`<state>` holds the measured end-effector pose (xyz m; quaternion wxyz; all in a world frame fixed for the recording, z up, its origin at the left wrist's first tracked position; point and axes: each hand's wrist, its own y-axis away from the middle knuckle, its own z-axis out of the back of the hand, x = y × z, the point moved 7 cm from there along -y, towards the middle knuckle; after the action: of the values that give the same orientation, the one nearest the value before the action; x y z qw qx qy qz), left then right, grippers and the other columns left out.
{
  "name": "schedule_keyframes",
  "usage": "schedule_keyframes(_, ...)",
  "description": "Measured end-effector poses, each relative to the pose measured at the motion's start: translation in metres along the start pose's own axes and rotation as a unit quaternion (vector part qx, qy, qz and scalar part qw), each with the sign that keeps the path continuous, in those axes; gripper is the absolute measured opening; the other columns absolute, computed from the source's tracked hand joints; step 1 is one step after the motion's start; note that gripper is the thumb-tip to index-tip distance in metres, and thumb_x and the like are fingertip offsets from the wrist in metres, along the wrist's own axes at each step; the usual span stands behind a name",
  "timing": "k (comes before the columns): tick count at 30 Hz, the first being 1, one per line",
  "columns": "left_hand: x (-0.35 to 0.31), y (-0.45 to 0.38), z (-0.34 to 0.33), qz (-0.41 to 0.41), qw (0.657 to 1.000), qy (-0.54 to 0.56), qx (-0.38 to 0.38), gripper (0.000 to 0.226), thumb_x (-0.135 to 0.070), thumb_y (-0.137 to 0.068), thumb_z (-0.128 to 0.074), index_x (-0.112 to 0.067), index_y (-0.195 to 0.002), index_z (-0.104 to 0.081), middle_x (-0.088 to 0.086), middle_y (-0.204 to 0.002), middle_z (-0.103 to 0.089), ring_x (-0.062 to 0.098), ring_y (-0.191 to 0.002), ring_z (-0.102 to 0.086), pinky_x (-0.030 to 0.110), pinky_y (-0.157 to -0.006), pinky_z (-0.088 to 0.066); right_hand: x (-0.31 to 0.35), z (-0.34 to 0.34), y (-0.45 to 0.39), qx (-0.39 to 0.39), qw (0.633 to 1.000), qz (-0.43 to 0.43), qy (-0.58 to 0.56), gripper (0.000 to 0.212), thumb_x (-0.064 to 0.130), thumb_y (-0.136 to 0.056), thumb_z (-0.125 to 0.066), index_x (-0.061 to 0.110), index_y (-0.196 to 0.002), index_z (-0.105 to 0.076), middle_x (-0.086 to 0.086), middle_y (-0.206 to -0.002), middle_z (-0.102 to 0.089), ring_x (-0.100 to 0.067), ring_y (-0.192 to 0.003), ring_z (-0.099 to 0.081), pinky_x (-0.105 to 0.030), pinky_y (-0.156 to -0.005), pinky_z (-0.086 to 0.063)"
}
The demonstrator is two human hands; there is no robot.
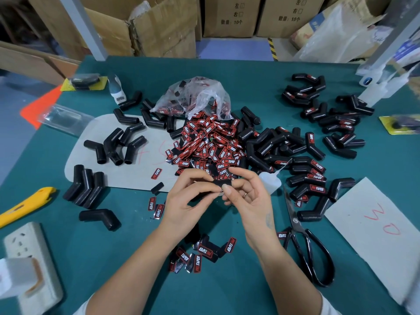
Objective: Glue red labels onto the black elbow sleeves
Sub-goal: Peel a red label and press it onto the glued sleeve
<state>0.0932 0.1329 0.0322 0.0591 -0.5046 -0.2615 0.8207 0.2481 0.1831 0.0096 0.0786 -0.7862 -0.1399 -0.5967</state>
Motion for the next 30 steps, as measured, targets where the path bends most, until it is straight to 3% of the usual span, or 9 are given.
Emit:
schedule_keyframes(3,-0.0011,0.0004,0.0029,-0.028,0.999,-0.02,-0.015,0.011,-0.02,-0.099,-0.074,-0.013,-0.101,-0.081,-0.001,-0.114,-0.063,0.016,-0.107,-0.065,0.025,-0.091,-0.05,-0.0038,-0.0006,0.0,-0.015,1.0,-0.009,-0.011,0.029,0.013,-0.09,-0.075,0.028,-0.115,-0.071,-0.002,-0.083,-0.067,-0.013,-0.072,-0.065,-0.023,-0.069,-0.055)
schedule_keyframes(7,-0.0014,0.0037,0.0022,-0.072,0.996,-0.047,-0.025,0.012,-0.012,-0.098,-0.076,-0.008,-0.107,-0.082,0.0,-0.117,-0.064,0.017,-0.108,-0.066,0.026,-0.092,-0.051,-0.0048,-0.001,0.0005,-0.015,0.999,-0.013,-0.029,0.023,0.014,-0.09,-0.074,0.03,-0.107,-0.073,-0.001,-0.081,-0.067,-0.012,-0.07,-0.063,-0.023,-0.069,-0.055)
schedule_keyframes(14,0.0039,0.0059,0.0029,-0.107,0.993,-0.053,-0.021,0.026,-0.002,-0.093,-0.079,-0.014,-0.117,-0.079,0.002,-0.122,-0.063,0.019,-0.107,-0.068,0.026,-0.091,-0.053,-0.0048,-0.0018,0.002,-0.016,0.999,-0.013,-0.038,0.024,0.013,-0.091,-0.073,0.013,-0.114,-0.068,-0.001,-0.08,-0.066,-0.013,-0.07,-0.061,-0.023,-0.071,-0.054)
schedule_keyframes(20,0.0016,0.0053,0.0033,-0.122,0.991,-0.053,-0.027,0.026,-0.001,-0.091,-0.081,-0.012,-0.114,-0.079,0.002,-0.121,-0.064,0.018,-0.107,-0.068,0.026,-0.089,-0.053,-0.0033,-0.0016,0.0024,-0.01,1.0,-0.007,-0.029,0.022,0.014,-0.092,-0.072,0.023,-0.112,-0.073,-0.001,-0.08,-0.066,-0.013,-0.071,-0.061,-0.023,-0.071,-0.054)
schedule_keyframes(25,0.0026,0.005,-0.0011,-0.113,0.992,-0.048,-0.003,0.019,-0.001,-0.094,-0.078,-0.006,-0.112,-0.08,0.004,-0.12,-0.061,0.019,-0.109,-0.066,0.024,-0.091,-0.051,-0.0039,-0.0006,0.0032,-0.011,1.0,0.008,-0.015,0.036,0.014,-0.094,-0.07,0.025,-0.129,-0.074,0.0,-0.08,-0.065,-0.015,-0.075,-0.063,-0.025,-0.077,-0.055)
schedule_keyframes(30,0.0029,0.0044,-0.0016,-0.12,0.992,-0.049,0.005,0.014,-0.008,-0.099,-0.075,-0.005,-0.111,-0.08,0.004,-0.119,-0.061,0.017,-0.108,-0.065,0.024,-0.09,-0.051,-0.0059,-0.0008,0.0024,-0.019,1.0,0.007,-0.017,0.036,0.015,-0.095,-0.069,0.026,-0.129,-0.074,0.001,-0.079,-0.064,-0.014,-0.073,-0.061,-0.025,-0.076,-0.055)
